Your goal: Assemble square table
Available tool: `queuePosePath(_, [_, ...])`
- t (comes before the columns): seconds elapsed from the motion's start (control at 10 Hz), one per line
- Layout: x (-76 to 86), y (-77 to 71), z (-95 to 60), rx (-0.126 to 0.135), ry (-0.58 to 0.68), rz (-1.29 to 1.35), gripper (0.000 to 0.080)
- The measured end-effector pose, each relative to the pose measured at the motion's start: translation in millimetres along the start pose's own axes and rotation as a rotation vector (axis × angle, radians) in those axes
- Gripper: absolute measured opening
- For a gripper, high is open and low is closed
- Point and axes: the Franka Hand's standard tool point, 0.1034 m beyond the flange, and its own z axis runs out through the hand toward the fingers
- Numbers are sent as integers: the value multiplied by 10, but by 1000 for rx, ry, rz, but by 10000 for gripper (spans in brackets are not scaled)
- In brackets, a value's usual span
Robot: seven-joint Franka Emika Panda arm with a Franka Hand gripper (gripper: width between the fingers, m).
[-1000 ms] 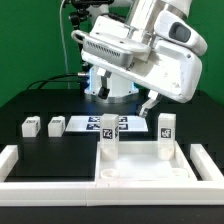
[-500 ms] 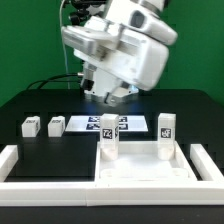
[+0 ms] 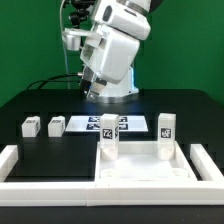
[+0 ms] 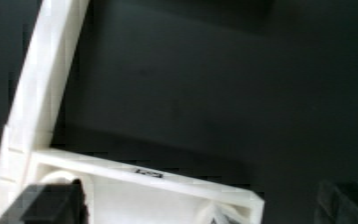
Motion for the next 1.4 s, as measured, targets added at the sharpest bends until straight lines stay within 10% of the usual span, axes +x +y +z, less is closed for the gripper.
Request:
queuePosePath(0.3, [-53,-155,137,31,29,184,649])
queuePosePath(0.7, [-255,-929,668,193,102,612,649])
queuePosePath(1.2, [-236,-933,693,242,106,921,649])
queuePosePath(1.4, [-329,-1131,858,336,96,1159,649])
